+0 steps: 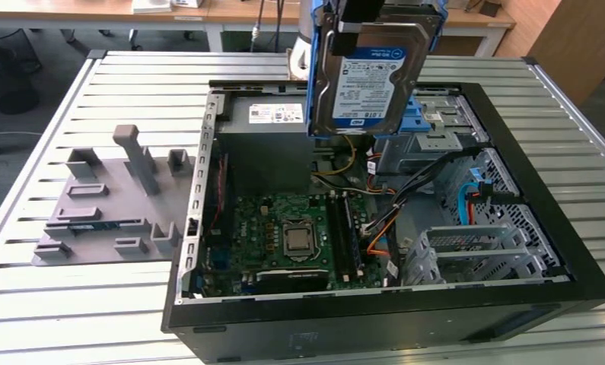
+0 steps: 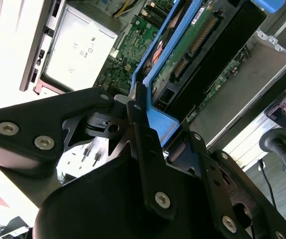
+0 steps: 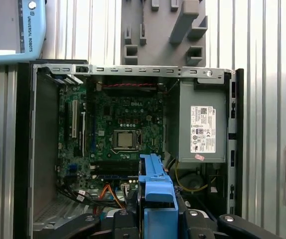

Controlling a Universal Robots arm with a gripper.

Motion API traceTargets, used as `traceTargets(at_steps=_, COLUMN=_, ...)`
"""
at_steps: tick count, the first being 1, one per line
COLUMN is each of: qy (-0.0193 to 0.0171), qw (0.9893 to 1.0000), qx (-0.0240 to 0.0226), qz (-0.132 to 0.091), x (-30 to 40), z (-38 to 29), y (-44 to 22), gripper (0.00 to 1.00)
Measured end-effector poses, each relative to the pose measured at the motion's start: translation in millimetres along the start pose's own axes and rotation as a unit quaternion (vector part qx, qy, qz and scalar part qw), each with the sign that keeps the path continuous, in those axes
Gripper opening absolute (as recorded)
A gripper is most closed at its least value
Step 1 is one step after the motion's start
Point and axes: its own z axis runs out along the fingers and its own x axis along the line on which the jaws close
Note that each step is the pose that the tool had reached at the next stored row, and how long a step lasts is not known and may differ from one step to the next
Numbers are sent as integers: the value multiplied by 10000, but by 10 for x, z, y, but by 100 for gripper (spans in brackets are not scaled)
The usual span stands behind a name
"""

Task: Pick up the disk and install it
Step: 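Insert the disk into the insertion slot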

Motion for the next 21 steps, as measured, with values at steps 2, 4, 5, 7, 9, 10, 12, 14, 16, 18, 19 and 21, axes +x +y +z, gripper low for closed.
traceTargets(at_steps=2, qy=1, qw=10000, qx=0, qz=0, x=27, z=2, y=4, gripper=36)
traceTargets(at_steps=4, qy=0, qw=10000, qx=0, qz=0, x=75, z=5, y=6, gripper=36)
traceTargets(at_steps=5, qy=-1, qw=10000, qx=1, qz=0, x=101, z=7, y=6, gripper=36)
traceTargets(at_steps=7, qy=1, qw=10000, qx=0, qz=0, x=153, z=7, y=7, gripper=36)
traceTargets(at_steps=9, qy=-11, qw=10000, qx=0, qz=-1, x=192, z=8, y=10, gripper=36)
traceTargets(at_steps=10, qy=-60, qw=10000, qx=1, qz=-2, x=202, z=7, y=10, gripper=36)
traceTargets(at_steps=12, qy=-223, qw=9998, qx=2, qz=-6, x=223, z=7, y=12, gripper=36)
traceTargets(at_steps=14, qy=-279, qw=9996, qx=2, qz=-8, x=250, z=6, y=12, gripper=36)
traceTargets(at_steps=16, qy=-280, qw=9996, qx=2, qz=-8, x=295, z=8, y=12, gripper=36)
traceTargets(at_steps=18, qy=-279, qw=9996, qx=1, qz=-8, x=349, z=8, y=12, gripper=36)
traceTargets(at_steps=19, qy=-279, qw=9996, qx=1, qz=-8, x=376, z=9, y=12, gripper=36)
traceTargets(at_steps=21, qy=-280, qw=9996, qx=2, qz=-8, x=437, z=11, y=13, gripper=36)
